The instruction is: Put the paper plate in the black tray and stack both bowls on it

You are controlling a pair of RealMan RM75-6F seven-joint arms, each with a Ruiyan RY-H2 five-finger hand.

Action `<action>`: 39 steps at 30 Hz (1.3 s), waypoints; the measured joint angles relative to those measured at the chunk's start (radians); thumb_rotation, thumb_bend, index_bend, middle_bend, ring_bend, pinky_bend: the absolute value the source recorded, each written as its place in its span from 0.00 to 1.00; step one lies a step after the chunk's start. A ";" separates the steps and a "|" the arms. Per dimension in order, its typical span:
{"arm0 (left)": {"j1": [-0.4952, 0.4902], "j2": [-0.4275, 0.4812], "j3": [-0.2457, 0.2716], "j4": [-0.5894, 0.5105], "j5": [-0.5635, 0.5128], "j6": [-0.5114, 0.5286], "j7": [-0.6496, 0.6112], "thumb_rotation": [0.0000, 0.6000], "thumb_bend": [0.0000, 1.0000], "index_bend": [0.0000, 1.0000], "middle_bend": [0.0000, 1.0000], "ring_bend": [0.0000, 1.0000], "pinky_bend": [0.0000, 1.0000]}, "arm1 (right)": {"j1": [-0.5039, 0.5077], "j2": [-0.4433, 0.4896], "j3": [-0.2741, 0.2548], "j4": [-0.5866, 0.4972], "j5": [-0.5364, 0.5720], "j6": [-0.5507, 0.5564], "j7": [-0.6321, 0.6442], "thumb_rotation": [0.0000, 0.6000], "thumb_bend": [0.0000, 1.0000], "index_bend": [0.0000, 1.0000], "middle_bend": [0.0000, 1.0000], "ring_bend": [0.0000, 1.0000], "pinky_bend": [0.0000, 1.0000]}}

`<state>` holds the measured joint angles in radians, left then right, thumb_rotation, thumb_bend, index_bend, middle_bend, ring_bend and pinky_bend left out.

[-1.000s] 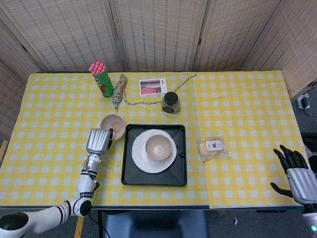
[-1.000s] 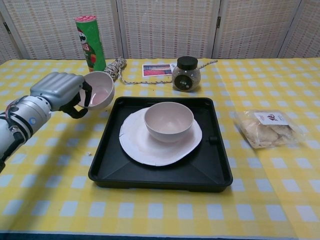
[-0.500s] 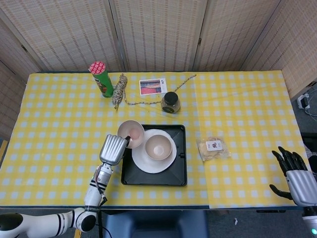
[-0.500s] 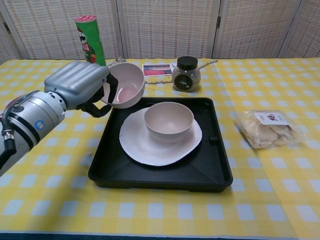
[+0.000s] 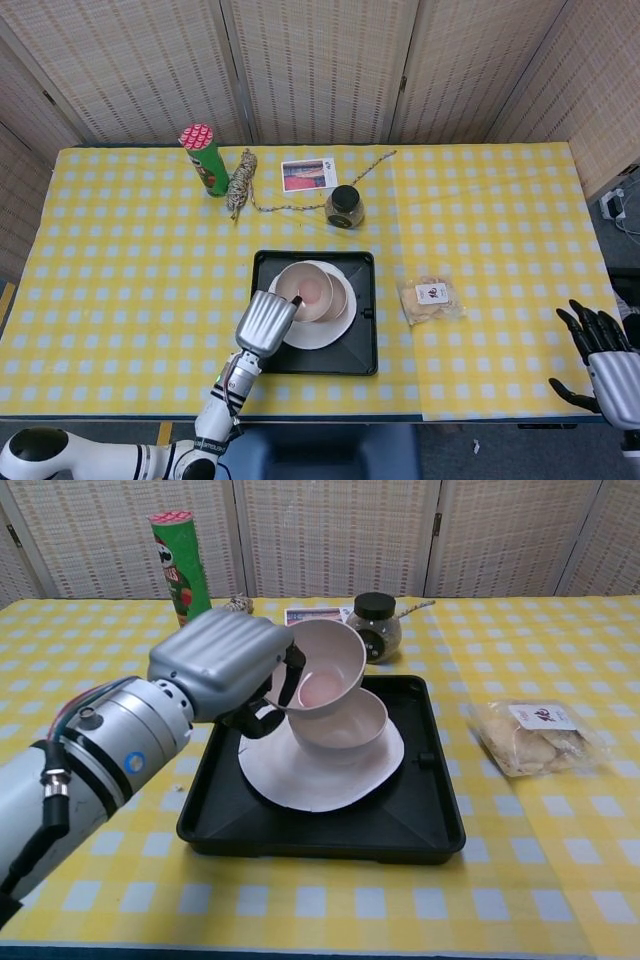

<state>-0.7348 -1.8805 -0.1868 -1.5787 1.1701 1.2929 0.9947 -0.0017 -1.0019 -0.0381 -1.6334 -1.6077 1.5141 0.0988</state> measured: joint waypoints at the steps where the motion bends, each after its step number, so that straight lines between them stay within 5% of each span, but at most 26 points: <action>1: -0.004 -0.009 0.000 0.003 -0.003 -0.002 0.009 1.00 0.52 0.70 1.00 1.00 1.00 | -0.002 0.002 -0.001 0.002 -0.003 0.003 0.006 1.00 0.23 0.00 0.00 0.00 0.00; 25: -0.047 -0.100 -0.018 0.183 -0.031 -0.075 -0.030 1.00 0.53 0.67 1.00 1.00 1.00 | -0.010 0.019 0.002 0.014 0.003 0.008 0.052 1.00 0.23 0.00 0.00 0.00 0.00; 39: -0.046 -0.106 0.001 0.208 0.026 -0.081 -0.113 1.00 0.53 0.44 1.00 1.00 1.00 | -0.011 0.018 0.007 0.011 0.010 0.006 0.047 1.00 0.23 0.00 0.00 0.00 0.00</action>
<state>-0.7804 -1.9869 -0.1853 -1.3711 1.1959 1.2124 0.8817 -0.0129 -0.9840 -0.0314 -1.6222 -1.5981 1.5203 0.1454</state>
